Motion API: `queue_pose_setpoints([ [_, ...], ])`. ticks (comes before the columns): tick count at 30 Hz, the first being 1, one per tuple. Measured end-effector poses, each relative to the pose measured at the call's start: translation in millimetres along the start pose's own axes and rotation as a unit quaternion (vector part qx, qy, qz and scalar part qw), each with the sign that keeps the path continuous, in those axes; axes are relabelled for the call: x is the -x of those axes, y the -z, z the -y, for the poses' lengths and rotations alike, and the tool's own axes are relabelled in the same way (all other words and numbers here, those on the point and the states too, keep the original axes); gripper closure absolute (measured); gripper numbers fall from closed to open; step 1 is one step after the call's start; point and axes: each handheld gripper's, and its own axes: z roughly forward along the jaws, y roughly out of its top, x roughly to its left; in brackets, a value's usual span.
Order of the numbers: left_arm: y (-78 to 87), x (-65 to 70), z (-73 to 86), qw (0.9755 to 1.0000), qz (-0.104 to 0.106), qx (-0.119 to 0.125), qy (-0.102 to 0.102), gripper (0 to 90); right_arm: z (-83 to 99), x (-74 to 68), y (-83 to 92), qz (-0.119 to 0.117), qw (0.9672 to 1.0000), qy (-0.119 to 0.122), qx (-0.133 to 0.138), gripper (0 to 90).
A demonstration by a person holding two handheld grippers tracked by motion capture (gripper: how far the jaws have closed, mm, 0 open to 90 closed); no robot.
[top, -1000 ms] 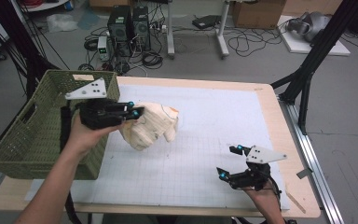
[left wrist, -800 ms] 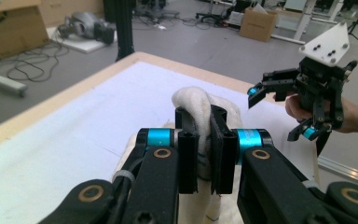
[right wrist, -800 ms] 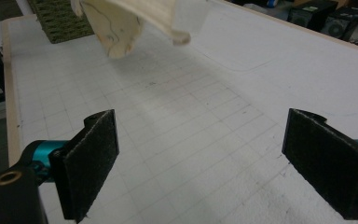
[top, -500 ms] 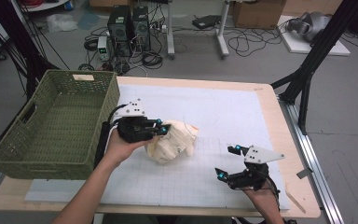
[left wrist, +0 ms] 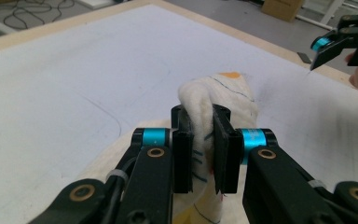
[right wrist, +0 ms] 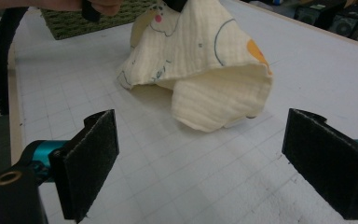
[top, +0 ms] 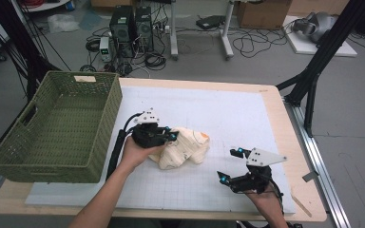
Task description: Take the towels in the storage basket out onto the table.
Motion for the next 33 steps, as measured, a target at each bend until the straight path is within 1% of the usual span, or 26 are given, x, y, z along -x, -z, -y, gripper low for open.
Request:
queue_pose_setpoints([
  [2, -4.4, -0.4, 1.5, 1.0000, -0.003, -0.003, 0.003, 78.8, 0.1, -0.1, -0.8, -0.001, 1.0000, 0.001, -0.002, 10.0],
  [4, -8.4, -1.3, 2.8, 0.9999, -0.006, -0.009, 0.002, 77.6, 0.0, -0.9, -1.7, -0.002, 1.0000, 0.000, -0.005, 10.0],
  [6, -12.2, -1.8, 4.6, 0.9998, -0.008, -0.017, 0.001, 77.1, -0.3, -1.3, -3.0, -0.003, 1.0000, 0.003, -0.005, 10.0],
  [9, -15.4, -2.9, 6.7, 0.9994, -0.012, -0.031, -0.003, 73.9, -0.4, -1.8, -4.7, -0.002, 1.0000, 0.005, -0.007, 10.0],
  [11, -14.8, -3.0, 6.6, 0.9994, -0.012, -0.032, -0.001, 70.9, -0.3, -2.0, -5.9, -0.002, 0.9999, 0.005, -0.013, 10.0],
  [17, -2.9, -0.3, 2.3, 0.9996, -0.012, -0.024, -0.014, 59.8, -1.7, -3.2, -10.2, -0.003, 0.9998, 0.002, -0.017, 10.1],
  [21, 7.4, 0.6, -0.9, 0.9998, -0.010, -0.010, -0.012, 55.1, -5.7, -6.1, -14.4, -0.004, 0.9998, 0.007, -0.018, 10.3],
  [22, 9.8, 0.7, -1.6, 0.9998, -0.010, -0.006, -0.014, 55.0, -7.0, -6.9, -15.8, -0.004, 0.9998, 0.009, -0.017, 10.5],
  [25, 16.5, 1.8, -2.8, 0.9999, -0.013, 0.002, -0.010, 52.6, -10.9, -10.0, -19.9, -0.006, 0.9998, 0.011, -0.018, 10.6],
  [27, 21.0, 2.1, -2.3, 0.9998, -0.016, 0.004, -0.013, 52.5, -14.3, -12.8, -23.6, -0.007, 0.9997, 0.014, -0.019, 10.7],
  [29, 25.5, 2.0, -0.2, 0.9997, -0.020, 0.008, -0.011, 52.5, -17.1, -15.1, -26.5, -0.010, 0.9996, 0.021, -0.018, 15.7],
  [33, 32.8, -1.2, 7.5, 0.9995, -0.031, 0.004, -0.010, 53.0, -21.4, -19.4, -33.9, -0.013, 0.9993, 0.027, -0.020, 16.7],
])
